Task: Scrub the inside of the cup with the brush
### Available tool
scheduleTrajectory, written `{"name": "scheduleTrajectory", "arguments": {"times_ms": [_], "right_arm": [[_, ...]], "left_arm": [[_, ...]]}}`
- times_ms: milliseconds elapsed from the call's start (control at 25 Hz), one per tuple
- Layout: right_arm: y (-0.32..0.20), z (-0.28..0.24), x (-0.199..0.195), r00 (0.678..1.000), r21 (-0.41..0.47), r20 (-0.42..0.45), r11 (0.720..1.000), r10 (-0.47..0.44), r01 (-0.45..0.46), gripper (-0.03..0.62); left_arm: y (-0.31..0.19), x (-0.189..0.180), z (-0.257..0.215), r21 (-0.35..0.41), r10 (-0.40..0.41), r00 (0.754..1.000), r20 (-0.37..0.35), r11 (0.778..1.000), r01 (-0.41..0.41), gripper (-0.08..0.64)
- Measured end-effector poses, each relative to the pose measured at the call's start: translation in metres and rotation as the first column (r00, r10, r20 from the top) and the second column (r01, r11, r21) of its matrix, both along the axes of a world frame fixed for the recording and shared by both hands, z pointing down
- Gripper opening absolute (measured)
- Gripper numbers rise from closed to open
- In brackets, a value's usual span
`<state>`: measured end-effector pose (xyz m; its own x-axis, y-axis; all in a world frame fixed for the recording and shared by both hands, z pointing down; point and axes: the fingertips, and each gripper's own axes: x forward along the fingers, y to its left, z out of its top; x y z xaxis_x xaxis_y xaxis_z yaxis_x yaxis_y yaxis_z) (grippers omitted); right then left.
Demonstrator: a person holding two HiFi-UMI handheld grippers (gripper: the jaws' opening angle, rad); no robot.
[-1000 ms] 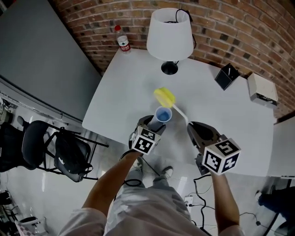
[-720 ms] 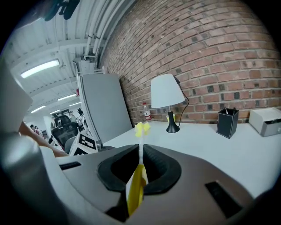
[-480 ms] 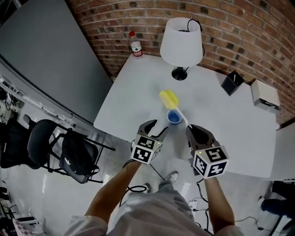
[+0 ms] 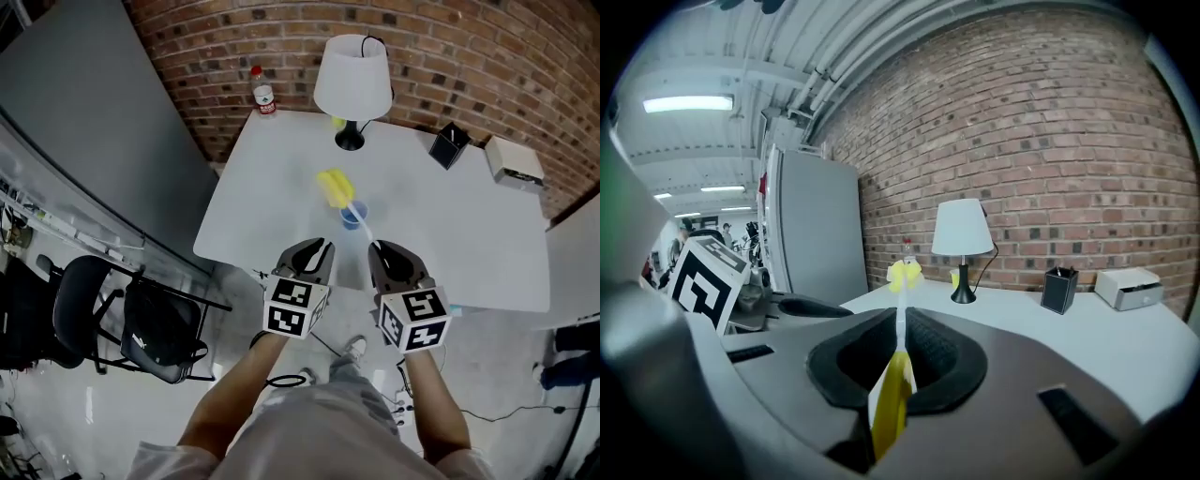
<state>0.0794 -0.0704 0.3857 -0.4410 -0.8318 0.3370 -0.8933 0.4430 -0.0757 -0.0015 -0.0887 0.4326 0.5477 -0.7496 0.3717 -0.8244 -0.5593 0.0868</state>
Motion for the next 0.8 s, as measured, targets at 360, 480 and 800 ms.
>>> {"name": "scheduleTrajectory", "arguments": {"times_ms": [360, 480, 800], "right_arm": [[0.060, -0.007, -0.004, 0.995, 0.033, -0.020, 0.995, 0.099, -0.098, 0.026], [0.073, -0.009, -0.004, 0.993, 0.039, -0.027, 0.992, 0.118, -0.117, 0.026], [0.099, -0.007, 0.001, 0.987, 0.033, -0.032, 0.987, 0.157, -0.156, 0.026]], "left_arm": [[0.058, 0.011, -0.014, 0.016, 0.061, 0.998, -0.027, 0.998, -0.061, 0.017], [0.071, 0.014, -0.019, 0.023, 0.072, 0.997, -0.038, 0.997, -0.071, 0.009], [0.095, 0.024, -0.028, 0.035, 0.104, 0.994, -0.047, 0.994, -0.102, 0.006]]}}
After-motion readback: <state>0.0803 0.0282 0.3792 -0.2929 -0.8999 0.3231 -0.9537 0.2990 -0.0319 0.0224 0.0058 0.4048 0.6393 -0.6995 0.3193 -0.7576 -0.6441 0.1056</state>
